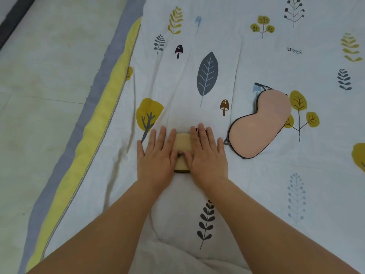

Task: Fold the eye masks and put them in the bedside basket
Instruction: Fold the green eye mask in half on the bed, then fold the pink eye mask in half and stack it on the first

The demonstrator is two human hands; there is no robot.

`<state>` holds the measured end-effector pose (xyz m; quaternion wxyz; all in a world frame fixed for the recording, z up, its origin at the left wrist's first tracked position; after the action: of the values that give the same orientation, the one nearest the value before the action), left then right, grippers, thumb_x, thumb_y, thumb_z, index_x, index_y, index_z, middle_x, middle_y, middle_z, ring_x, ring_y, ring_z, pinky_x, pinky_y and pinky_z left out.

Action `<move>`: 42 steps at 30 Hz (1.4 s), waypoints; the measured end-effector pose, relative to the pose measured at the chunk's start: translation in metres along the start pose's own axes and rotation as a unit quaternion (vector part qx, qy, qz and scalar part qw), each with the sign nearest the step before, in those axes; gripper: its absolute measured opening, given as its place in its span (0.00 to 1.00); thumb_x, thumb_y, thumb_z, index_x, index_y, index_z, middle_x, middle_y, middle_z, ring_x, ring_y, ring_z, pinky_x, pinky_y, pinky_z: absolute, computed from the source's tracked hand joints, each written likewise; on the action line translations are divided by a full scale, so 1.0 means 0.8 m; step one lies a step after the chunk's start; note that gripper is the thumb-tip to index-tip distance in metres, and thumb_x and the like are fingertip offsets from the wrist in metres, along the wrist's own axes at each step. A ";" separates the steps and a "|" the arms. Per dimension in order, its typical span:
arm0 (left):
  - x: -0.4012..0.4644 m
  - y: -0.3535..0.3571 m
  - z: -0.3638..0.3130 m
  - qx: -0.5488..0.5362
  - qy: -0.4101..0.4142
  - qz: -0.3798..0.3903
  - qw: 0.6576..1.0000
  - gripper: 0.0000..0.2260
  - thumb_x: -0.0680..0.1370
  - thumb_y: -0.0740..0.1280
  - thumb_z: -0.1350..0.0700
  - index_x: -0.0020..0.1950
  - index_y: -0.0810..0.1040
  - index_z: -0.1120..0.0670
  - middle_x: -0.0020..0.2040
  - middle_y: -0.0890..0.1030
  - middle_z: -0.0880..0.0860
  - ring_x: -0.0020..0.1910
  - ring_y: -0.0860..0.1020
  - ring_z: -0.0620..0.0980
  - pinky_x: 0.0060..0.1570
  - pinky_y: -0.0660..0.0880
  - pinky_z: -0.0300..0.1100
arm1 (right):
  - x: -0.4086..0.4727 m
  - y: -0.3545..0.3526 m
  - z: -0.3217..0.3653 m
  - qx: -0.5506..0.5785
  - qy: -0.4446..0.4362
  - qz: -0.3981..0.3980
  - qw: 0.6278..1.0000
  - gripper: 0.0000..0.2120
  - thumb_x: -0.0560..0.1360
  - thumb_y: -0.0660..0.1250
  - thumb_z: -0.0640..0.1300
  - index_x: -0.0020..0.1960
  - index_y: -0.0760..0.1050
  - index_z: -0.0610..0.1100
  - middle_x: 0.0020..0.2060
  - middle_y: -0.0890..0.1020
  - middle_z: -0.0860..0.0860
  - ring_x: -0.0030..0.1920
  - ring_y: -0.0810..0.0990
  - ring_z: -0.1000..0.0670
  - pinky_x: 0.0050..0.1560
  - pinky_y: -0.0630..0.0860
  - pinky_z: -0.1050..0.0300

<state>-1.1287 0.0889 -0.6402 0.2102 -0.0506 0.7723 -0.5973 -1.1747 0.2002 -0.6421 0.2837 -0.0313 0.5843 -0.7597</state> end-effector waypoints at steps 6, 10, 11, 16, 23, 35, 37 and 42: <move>0.003 -0.014 -0.007 -0.021 -0.014 0.029 0.999 0.23 0.80 0.48 0.46 0.75 0.49 0.44 0.78 0.53 0.49 0.77 0.49 0.50 0.73 0.47 0.59 | 0.002 -0.013 0.005 0.042 -0.002 0.025 0.999 0.29 0.79 0.48 0.56 0.76 0.45 0.49 0.77 0.48 0.48 0.77 0.45 0.46 0.75 0.45 0.45; -0.002 -0.072 -0.020 -0.079 -0.036 -0.049 0.995 0.20 0.79 0.54 0.50 0.69 0.66 0.52 0.70 0.69 0.54 0.70 0.64 0.54 0.70 0.58 0.56 | -0.009 -0.067 0.001 0.078 -0.010 -0.020 0.997 0.23 0.79 0.54 0.47 0.72 0.60 0.43 0.70 0.66 0.41 0.69 0.65 0.41 0.68 0.63 0.49; -0.003 -0.085 -0.025 -0.097 -0.036 -0.069 0.992 0.18 0.78 0.56 0.52 0.67 0.70 0.54 0.69 0.70 0.55 0.69 0.66 0.55 0.69 0.59 0.55 | -0.012 -0.081 -0.003 0.080 -0.014 -0.036 0.996 0.20 0.78 0.55 0.43 0.69 0.65 0.41 0.65 0.72 0.41 0.63 0.69 0.41 0.63 0.67 0.49; 0.001 -0.127 -0.083 -0.102 0.016 -0.117 0.988 0.12 0.75 0.61 0.57 0.56 0.78 0.57 0.63 0.75 0.57 0.64 0.70 0.56 0.65 0.62 0.51 | -0.021 -0.122 -0.037 0.092 0.000 -0.038 0.995 0.14 0.76 0.56 0.38 0.59 0.75 0.40 0.53 0.79 0.43 0.55 0.74 0.43 0.54 0.71 0.51; 0.027 -0.099 -0.176 -0.120 0.083 -0.040 0.989 0.10 0.76 0.59 0.59 0.53 0.77 0.57 0.53 0.79 0.57 0.53 0.73 0.56 0.53 0.68 0.45 | -0.010 -0.155 -0.110 0.011 0.057 -0.020 0.998 0.06 0.74 0.56 0.37 0.42 0.72 0.40 0.40 0.73 0.45 0.45 0.71 0.44 0.39 0.63 0.55; 0.060 -0.017 -0.222 -0.107 -0.032 0.106 0.988 0.17 0.78 0.56 0.59 0.66 0.64 0.56 0.63 0.69 0.59 0.63 0.67 0.59 0.61 0.67 0.50 | 0.048 -0.141 -0.184 -0.072 0.040 0.029 0.996 0.27 0.78 0.52 0.42 0.75 0.51 0.52 0.75 0.53 0.41 0.74 0.51 0.41 0.69 0.59 0.43; 0.063 -0.017 -0.223 -0.112 -0.026 0.096 0.989 0.16 0.77 0.56 0.60 0.65 0.66 0.55 0.62 0.71 0.59 0.62 0.68 0.59 0.60 0.68 0.50 | 0.056 -0.134 -0.185 -0.085 0.022 0.038 0.995 0.25 0.78 0.51 0.41 0.74 0.54 0.52 0.76 0.47 0.43 0.76 0.44 0.43 0.73 0.53 0.41; 0.066 -0.029 -0.212 -0.204 -0.030 0.049 0.977 0.14 0.76 0.55 0.62 0.60 0.73 0.55 0.57 0.75 0.59 0.56 0.73 0.59 0.53 0.69 0.48 | 0.055 -0.136 -0.182 -0.111 -0.026 0.012 0.993 0.15 0.77 0.53 0.40 0.60 0.70 0.40 0.76 0.53 0.44 0.77 0.44 0.45 0.74 0.47 0.41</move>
<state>-1.2455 0.2180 -0.5989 0.2470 -0.0726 0.8727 -0.4148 -1.3093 0.3231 -0.6016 0.3027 -0.0758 0.6579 -0.6855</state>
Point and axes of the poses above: each hand's wrist, its own x-axis towards the middle knuckle, its own y-axis out of the palm, z = x × y, the point moved 10 cm from there along x, towards the middle knuckle
